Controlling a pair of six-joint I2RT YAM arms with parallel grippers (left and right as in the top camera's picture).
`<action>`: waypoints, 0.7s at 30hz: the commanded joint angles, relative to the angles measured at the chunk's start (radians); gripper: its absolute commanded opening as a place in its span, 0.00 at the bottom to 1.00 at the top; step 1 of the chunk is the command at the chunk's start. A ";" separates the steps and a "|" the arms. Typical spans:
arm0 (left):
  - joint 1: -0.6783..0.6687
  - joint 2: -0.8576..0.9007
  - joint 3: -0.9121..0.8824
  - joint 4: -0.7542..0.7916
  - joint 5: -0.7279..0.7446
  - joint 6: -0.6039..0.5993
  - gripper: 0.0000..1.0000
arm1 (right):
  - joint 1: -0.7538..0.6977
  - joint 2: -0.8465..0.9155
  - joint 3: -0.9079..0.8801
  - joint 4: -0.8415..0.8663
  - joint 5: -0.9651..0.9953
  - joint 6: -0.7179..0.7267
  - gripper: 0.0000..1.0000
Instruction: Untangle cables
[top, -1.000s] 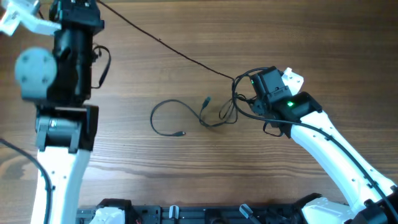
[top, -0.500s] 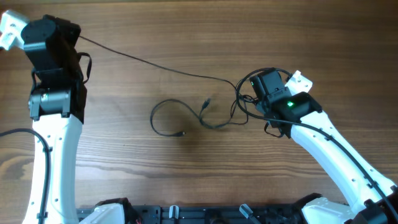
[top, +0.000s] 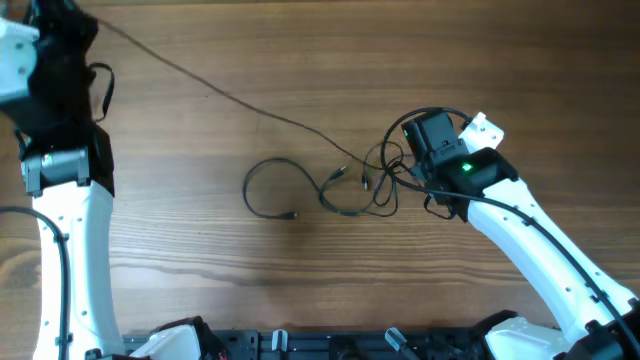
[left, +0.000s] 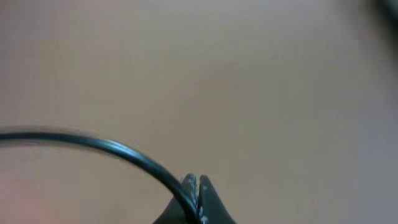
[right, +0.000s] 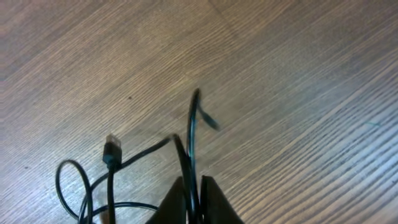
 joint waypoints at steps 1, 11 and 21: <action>0.002 -0.006 0.012 0.176 0.350 -0.162 0.04 | -0.002 0.006 -0.003 0.008 -0.033 0.004 0.23; -0.142 -0.006 0.012 0.410 0.568 -0.319 0.04 | -0.001 0.007 -0.003 0.219 -0.421 -0.365 0.99; -0.154 -0.009 0.012 0.369 0.570 -0.362 0.04 | -0.001 0.062 -0.109 0.192 -0.404 -0.361 0.84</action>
